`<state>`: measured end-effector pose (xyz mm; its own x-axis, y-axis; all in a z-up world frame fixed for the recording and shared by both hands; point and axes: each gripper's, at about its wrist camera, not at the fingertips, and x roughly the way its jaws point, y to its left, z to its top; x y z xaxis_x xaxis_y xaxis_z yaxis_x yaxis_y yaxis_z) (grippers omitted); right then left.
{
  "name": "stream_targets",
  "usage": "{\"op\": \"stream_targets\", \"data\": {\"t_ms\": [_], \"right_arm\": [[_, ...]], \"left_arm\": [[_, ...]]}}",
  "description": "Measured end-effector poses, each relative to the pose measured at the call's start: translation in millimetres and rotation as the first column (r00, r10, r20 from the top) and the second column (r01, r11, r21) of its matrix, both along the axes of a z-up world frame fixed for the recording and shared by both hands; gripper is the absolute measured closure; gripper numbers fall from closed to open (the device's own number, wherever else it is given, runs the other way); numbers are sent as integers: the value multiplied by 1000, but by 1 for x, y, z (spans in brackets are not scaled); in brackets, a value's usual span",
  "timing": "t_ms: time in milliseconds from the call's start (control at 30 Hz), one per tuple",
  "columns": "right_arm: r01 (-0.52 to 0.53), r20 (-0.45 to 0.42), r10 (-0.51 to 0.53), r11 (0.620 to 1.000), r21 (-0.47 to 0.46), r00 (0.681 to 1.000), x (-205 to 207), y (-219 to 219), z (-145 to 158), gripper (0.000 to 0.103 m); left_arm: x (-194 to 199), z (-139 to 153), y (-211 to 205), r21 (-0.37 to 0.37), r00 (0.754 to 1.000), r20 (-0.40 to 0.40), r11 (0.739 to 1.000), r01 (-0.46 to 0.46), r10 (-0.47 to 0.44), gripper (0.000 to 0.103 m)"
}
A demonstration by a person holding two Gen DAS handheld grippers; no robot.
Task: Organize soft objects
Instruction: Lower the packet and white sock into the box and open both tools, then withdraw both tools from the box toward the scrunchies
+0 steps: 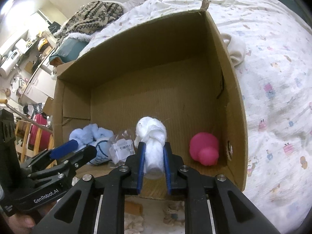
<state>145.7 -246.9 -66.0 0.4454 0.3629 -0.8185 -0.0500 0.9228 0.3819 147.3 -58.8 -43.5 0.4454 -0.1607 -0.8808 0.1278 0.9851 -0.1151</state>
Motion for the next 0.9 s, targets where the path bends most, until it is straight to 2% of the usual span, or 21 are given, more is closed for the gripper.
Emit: {"op": "stream_targets", "data": {"t_ms": [33,67,100,133,167,467,733,900], "right_arm": [[3,5,-3,1000,-1,1000,-1,-1,1,77],[8,10,-8,1000,2,1000,-2,-3,3,65],[15,16,-15,1000,10,1000,-3,-4,5,40],[27,25,-27,999,18,999,-4,-7,6,31],[43,33,-44,999,19,998,-5,-9,8,28],[42,46,-41,999,-26,998,-15,-10,18,28],[53,66,-48,996,-78,997,-35,-13,29,28],[72,46,-68,993,-89,997,-51,-17,29,28]], "left_arm": [[0,0,0,-1,1000,2,1000,-1,1,41],[-1,1,0,-4,1000,3,1000,-1,1,41],[-2,1,0,-7,1000,1,1000,1,-1,41],[-2,1,0,-6,1000,1,1000,3,-3,41],[-2,2,1,-4,1000,1,1000,4,-4,41],[-16,17,12,2,999,33,1000,-14,14,41],[-33,23,23,-9,998,30,999,-48,48,41],[-50,22,32,-30,997,14,996,-80,80,41]]}}
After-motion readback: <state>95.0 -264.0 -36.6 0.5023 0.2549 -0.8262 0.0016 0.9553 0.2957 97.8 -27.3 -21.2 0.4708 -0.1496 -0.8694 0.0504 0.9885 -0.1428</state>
